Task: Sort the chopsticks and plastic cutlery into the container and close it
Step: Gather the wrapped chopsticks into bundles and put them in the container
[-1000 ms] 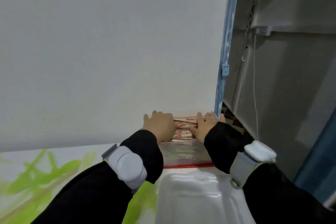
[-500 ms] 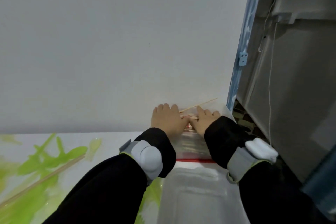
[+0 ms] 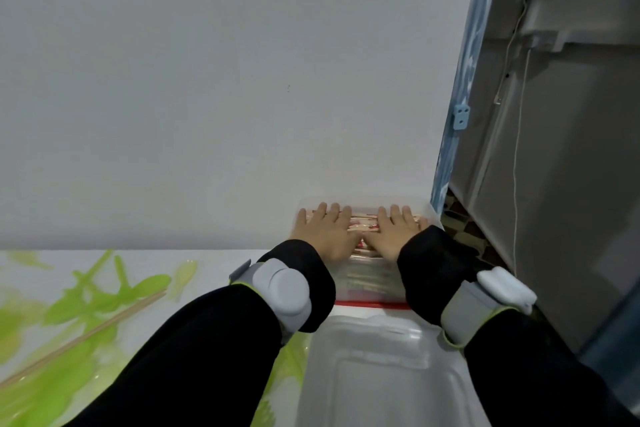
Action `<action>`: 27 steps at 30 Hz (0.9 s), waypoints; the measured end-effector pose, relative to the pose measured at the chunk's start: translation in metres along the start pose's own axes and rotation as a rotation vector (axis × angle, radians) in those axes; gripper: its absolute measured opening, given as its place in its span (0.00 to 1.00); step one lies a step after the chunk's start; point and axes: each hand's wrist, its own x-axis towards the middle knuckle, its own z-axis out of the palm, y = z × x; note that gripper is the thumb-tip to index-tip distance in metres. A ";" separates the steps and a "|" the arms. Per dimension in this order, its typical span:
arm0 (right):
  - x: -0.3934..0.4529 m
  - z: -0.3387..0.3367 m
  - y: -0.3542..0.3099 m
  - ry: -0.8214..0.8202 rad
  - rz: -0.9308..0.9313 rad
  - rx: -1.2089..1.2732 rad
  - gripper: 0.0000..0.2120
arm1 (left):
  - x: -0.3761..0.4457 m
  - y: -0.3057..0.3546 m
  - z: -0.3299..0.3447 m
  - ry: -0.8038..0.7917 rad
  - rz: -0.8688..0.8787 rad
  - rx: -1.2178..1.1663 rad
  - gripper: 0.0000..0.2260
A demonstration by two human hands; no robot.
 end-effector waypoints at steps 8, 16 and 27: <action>0.021 0.006 -0.008 -0.139 0.043 0.029 0.31 | 0.011 0.008 -0.005 -0.173 -0.122 0.000 0.31; 0.019 0.015 -0.002 -0.048 0.022 0.177 0.28 | 0.009 0.005 -0.007 -0.138 -0.103 -0.138 0.25; -0.041 -0.023 -0.046 0.429 -0.033 0.037 0.18 | -0.073 -0.052 -0.044 0.356 0.035 -0.679 0.17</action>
